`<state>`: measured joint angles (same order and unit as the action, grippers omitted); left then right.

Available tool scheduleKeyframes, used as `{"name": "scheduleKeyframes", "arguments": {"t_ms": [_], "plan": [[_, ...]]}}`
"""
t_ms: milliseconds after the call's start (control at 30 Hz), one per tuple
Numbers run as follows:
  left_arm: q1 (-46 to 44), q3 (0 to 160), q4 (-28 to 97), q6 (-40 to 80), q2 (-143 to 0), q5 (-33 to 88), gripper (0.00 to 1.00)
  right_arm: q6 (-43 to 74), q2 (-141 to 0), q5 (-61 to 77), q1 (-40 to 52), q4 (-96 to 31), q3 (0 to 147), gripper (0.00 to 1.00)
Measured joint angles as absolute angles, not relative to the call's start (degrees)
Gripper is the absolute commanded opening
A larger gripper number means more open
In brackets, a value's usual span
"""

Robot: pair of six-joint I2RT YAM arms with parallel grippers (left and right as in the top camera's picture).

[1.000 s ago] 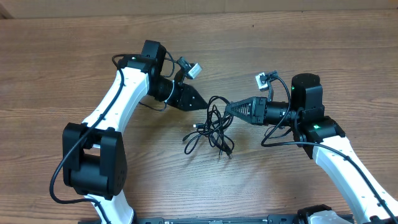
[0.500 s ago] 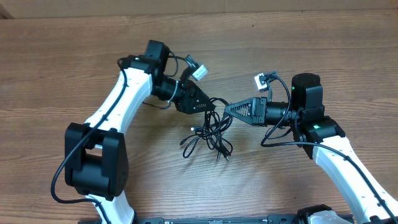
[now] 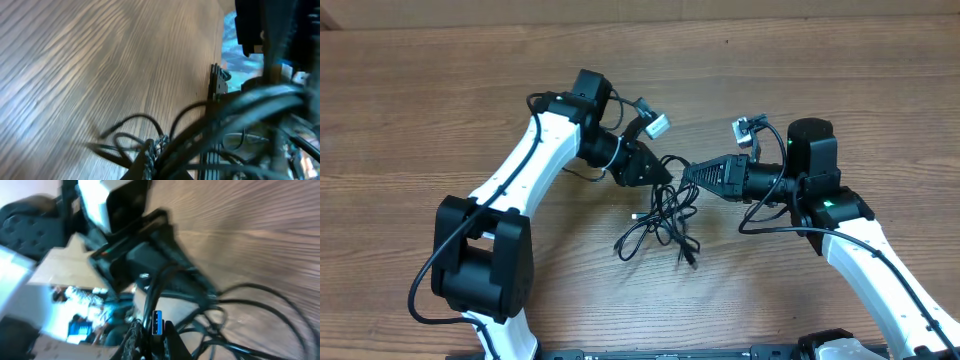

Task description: Untangle cables

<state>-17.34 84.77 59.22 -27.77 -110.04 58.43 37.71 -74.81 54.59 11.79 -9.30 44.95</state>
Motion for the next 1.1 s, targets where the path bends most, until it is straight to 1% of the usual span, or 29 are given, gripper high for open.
{"name": "scheduleKeyframes", "arguments": {"t_ms": [167,400,433,467,567,633,667,700,733,767,800,867,900,933,1100], "plan": [[-14.90,84.77,61.95,-26.83,-108.20,57.82,0.04,37.71,-74.81,45.78,12.23,-15.14,44.95,0.04],[-11.86,84.73,62.37,-23.92,-100.53,56.82,0.04,37.52,-74.74,33.10,13.17,-22.31,45.01,0.05],[-11.03,84.73,62.41,-23.40,-99.57,56.75,0.04,37.52,-74.76,30.02,13.02,-23.49,44.99,0.07],[-9.78,84.71,62.35,-22.52,-98.26,56.73,0.04,37.56,-74.81,27.70,12.64,-24.25,44.99,0.15],[-6.81,84.73,62.28,-20.18,-94.98,56.62,0.04,37.69,-74.85,22.37,11.97,-24.71,44.99,0.22],[-5.80,84.73,62.22,-18.79,-93.47,56.51,0.04,37.58,-74.85,20.58,11.94,-24.49,44.99,0.31],[-5.74,84.73,62.22,-18.04,-93.19,56.51,0.04,37.06,-74.85,20.58,11.94,-23.99,44.99,0.33],[-5.76,84.73,62.24,-17.58,-93.14,56.47,0.05,36.58,-74.85,20.71,11.94,-23.27,44.99,0.34],[-5.98,84.73,62.30,-16.78,-93.14,56.05,0.10,35.81,-74.85,21.52,11.94,-22.41,44.99,0.34],[-6.02,84.73,62.37,-16.56,-93.19,55.70,0.16,35.24,-74.85,22.61,11.94,-21.47,44.99,0.31],[-6.33,84.73,62.43,-16.27,-93.25,55.20,0.26,34.72,-74.85,23.53,11.94,-20.91,44.99,0.24],[-7.05,84.73,62.57,-15.49,-93.34,53.93,0.44,33.93,-74.85,26.24,11.94,-19.86,44.99,0.10],[-7.64,84.73,62.50,-15.27,-93.56,53.19,0.47,33.85,-74.85,27.66,11.94,-19.31,44.99,0.05],[-8.58,84.73,62.39,-14.79,-93.97,52.05,0.48,33.89,-74.85,29.26,11.94,-18.92,44.99,0.04],[-12.67,84.73,61.76,-15.35,-96.99,49.04,0.51,33.82,-74.85,37.91,11.94,-17.98,44.99,0.04]]}}
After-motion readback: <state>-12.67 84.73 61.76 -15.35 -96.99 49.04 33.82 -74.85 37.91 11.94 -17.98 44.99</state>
